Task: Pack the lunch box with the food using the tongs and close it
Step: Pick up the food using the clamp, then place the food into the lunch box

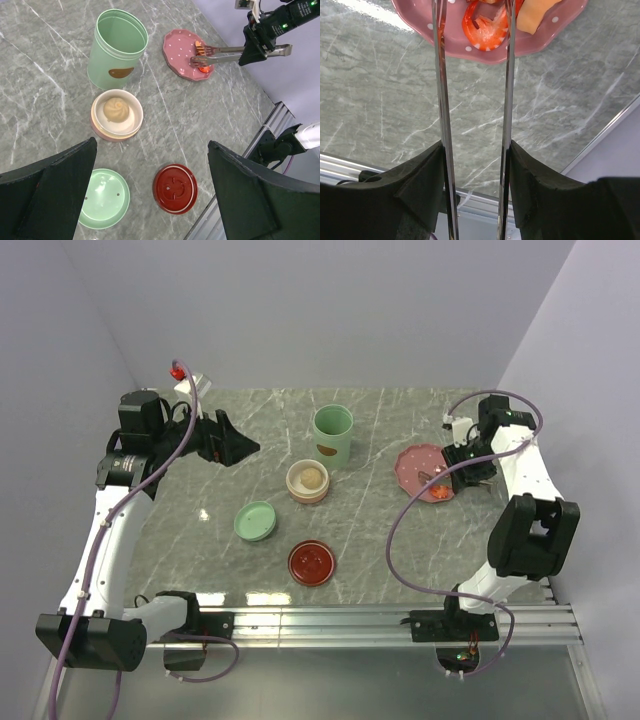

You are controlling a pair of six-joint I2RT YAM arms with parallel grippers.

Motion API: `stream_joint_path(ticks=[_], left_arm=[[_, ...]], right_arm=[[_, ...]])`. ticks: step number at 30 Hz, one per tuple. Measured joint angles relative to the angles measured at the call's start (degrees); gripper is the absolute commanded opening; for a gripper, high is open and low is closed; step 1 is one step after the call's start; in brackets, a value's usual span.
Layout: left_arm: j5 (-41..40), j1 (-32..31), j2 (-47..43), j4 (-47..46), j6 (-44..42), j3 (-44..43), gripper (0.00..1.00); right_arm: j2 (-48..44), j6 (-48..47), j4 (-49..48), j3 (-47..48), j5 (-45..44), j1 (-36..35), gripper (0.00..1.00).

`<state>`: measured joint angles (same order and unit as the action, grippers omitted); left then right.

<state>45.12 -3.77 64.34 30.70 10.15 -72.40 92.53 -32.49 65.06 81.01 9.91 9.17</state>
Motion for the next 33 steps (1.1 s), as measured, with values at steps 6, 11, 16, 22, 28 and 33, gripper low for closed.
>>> stream_joint_path(ticks=[6, 11, 16, 22, 28, 33], left_arm=[[0.0, 0.0, 0.02, 0.0, 0.0, 0.0, 0.99], [0.0, 0.0, 0.04, 0.0, 0.0, 0.0, 0.99], [0.0, 0.0, 0.04, -0.02, 0.02, 0.0, 0.99], [0.0, 0.0, 0.07, 0.0, 0.0, 0.0, 0.99], [0.04, 0.0, 0.07, 0.0, -0.13, 0.0, 0.99], [0.04, 0.0, 0.2, 0.04, -0.52, 0.0, 0.99]], right_arm=[[0.74, 0.04, -0.15, 0.0, -0.07, 0.09, 0.52], [0.74, 0.09, -0.04, 0.0, 0.0, 0.22, 0.47], [0.74, 0.26, 0.92, 0.83, 0.42, 0.24, 0.44], [0.7, 1.81, 4.79, 8.41, 4.55, -0.2, 0.43], [0.7, 5.7, 7.06, 21.11, 9.94, -4.28, 0.43], [0.7, 9.81, 6.1, 28.61, 13.46, -11.1, 0.43]])
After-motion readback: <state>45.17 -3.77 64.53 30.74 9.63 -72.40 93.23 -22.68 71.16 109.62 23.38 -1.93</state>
